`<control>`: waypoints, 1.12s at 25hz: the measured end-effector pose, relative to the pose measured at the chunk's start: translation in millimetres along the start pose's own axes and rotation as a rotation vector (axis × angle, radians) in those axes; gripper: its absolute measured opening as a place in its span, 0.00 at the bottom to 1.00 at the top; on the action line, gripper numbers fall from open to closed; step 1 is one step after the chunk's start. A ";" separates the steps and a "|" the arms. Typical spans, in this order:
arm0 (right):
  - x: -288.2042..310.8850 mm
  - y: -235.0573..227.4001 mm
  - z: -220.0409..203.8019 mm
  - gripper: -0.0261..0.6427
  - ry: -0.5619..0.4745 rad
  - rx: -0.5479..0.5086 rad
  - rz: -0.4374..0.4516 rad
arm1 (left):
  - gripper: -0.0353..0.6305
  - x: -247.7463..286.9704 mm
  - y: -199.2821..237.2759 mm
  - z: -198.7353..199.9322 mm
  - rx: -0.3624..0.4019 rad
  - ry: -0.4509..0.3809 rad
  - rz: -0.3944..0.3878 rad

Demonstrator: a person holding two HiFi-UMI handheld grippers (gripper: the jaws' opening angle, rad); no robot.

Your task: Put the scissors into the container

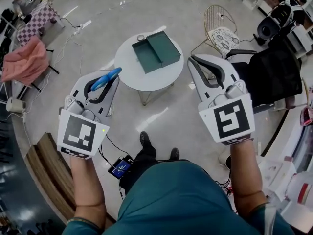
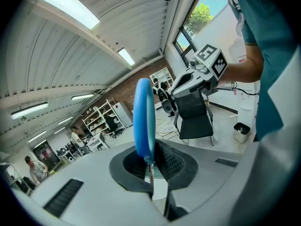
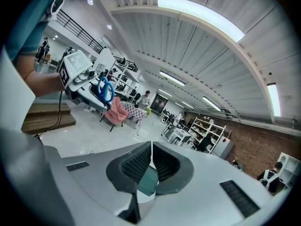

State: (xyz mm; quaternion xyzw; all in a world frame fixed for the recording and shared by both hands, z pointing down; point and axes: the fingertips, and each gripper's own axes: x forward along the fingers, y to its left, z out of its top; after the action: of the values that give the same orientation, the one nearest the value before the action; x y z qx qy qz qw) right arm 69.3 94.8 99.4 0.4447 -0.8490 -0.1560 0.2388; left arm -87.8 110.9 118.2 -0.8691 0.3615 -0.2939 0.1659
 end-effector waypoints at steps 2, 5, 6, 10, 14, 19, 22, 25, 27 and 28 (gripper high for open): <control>11.7 -6.2 -2.1 0.10 0.011 0.017 -0.016 | 0.09 11.7 11.7 -4.3 0.010 0.003 -0.007; 27.6 -11.7 -6.9 0.10 0.021 0.018 -0.019 | 0.09 26.5 23.5 -10.6 0.005 0.002 -0.022; 32.2 -14.4 -8.9 0.10 0.027 0.021 -0.021 | 0.09 31.5 27.3 -12.1 0.005 0.003 -0.026; 50.8 -26.4 -17.5 0.10 0.053 0.051 -0.040 | 0.09 52.1 42.3 -18.9 0.010 0.007 -0.045; 71.0 -32.4 -20.2 0.10 0.064 0.053 -0.045 | 0.09 67.0 56.6 -24.2 -0.002 -0.004 -0.057; 94.2 -40.1 -18.5 0.10 0.074 0.050 -0.057 | 0.09 79.8 72.4 -37.8 0.001 0.004 -0.075; 105.7 -44.7 -16.9 0.10 0.081 0.057 -0.066 | 0.09 87.2 81.9 -44.3 0.004 0.009 -0.083; 117.2 -46.2 -14.5 0.10 0.081 0.037 -0.067 | 0.09 92.1 90.0 -48.9 0.006 0.005 -0.092; 124.7 -45.2 -13.0 0.10 0.085 0.031 -0.070 | 0.09 93.9 96.0 -53.1 0.010 0.002 -0.097; 128.6 -44.5 -12.5 0.10 0.092 0.038 -0.074 | 0.09 94.8 100.0 -55.6 0.014 0.000 -0.099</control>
State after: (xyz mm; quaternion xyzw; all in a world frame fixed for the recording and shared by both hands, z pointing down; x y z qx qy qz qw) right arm 43.4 -37.3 122.9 0.4871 -0.8229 -0.1282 0.2631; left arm -122.3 -30.4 148.1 -0.8848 0.3160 -0.3043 0.1571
